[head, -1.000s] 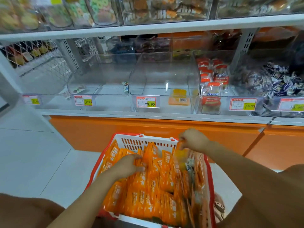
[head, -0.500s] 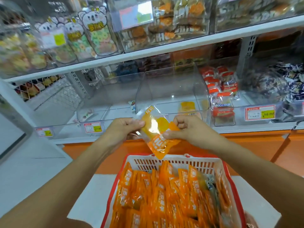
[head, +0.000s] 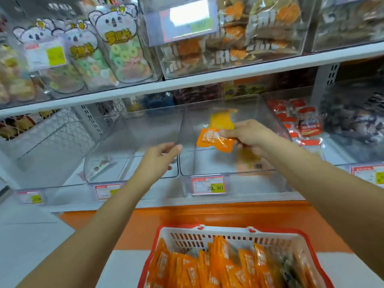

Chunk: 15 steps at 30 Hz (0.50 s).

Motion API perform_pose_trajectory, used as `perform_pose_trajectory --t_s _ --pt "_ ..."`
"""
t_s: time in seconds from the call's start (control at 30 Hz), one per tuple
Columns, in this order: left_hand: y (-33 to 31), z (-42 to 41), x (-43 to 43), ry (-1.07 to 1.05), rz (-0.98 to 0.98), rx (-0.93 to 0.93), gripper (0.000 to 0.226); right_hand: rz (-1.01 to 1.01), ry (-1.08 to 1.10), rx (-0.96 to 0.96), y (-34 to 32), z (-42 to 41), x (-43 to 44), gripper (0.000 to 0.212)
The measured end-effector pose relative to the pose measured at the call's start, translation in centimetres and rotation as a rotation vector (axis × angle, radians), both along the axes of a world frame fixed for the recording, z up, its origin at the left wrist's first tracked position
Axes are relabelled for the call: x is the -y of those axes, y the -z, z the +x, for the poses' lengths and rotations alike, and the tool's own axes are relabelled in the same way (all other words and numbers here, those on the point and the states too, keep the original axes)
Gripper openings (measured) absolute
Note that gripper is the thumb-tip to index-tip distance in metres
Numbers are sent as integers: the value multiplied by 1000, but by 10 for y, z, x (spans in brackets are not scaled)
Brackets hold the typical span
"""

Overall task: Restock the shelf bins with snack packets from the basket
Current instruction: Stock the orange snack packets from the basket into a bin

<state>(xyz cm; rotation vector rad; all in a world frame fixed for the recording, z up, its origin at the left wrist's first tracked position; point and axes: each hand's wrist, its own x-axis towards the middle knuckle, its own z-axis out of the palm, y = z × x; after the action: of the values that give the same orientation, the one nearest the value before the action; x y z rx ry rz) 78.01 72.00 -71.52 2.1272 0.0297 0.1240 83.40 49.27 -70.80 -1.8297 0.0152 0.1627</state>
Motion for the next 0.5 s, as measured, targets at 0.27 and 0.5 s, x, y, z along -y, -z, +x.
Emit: perform_pose_trajectory --t_s 0.27,0.5 --pt "18 15 0 -12 -22 124 53 -386 198 -4 22 85 -39 32" --pt "24 20 -7 45 -110 71 53 -522 174 -54 44 117 -66 32"
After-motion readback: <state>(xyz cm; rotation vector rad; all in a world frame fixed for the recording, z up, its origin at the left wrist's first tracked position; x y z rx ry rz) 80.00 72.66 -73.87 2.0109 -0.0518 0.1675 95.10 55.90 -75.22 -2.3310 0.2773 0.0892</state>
